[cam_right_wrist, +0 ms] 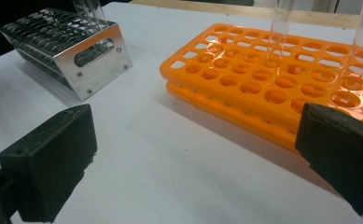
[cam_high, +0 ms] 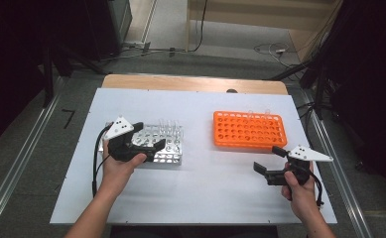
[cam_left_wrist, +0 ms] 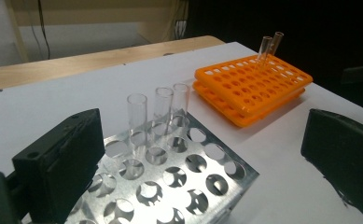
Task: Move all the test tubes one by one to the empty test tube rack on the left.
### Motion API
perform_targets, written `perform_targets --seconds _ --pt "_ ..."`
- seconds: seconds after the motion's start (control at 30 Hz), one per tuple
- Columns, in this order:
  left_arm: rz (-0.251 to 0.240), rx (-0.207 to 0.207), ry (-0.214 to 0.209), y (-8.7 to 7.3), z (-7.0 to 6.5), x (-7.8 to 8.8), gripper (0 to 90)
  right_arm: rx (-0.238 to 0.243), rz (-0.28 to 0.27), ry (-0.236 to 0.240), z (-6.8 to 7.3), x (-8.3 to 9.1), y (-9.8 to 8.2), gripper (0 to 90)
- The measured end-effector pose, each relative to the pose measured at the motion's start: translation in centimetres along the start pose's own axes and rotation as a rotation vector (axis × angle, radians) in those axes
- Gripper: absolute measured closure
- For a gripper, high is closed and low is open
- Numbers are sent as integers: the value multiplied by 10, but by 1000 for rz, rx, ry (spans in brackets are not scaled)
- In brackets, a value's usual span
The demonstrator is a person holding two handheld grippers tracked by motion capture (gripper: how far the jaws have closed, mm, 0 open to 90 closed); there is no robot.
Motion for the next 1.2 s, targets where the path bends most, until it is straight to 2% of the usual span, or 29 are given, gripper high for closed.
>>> perform_targets --seconds 0.2,0.33,0.53,0.6,0.8,0.87,1.1,1.17,1.2 --pt "-25 -16 -24 -5 -15 16 0 -11 -5 -7 -5 -4 7 0" --pt "-49 -4 -43 -8 -23 27 0 -5 2 -19 -8 -7 11 0" --pt "-65 -2 -60 -16 -32 37 0 -1 7 -19 -11 -15 17 0" --pt "-64 -14 -63 -19 -36 39 0 0 15 -14 -11 -19 19 0" --pt "-60 -22 -48 -28 -37 46 0 -5 21 -24 -16 -32 26 0" --pt "-60 -11 -46 -30 -36 46 0 -13 23 -24 -17 -36 28 0" --pt "-50 -6 -42 -36 -36 43 0 -30 36 -85 -27 -50 36 77" --pt "-47 -5 -47 -36 -37 42 0 -29 39 -127 -32 -54 39 143" --pt "-45 -12 -45 -37 -38 41 0 -24 40 -140 -33 -55 40 144"
Point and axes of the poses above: each handheld gripper's, and its own axes: x roughly backward along the jaws, y roughly out of its top, z roughly to its left, the point moved 8 cm from there along -x, roughly forward along the jaws, and after that the axes turned 4 degrees about -x, right-handed, at the moved point
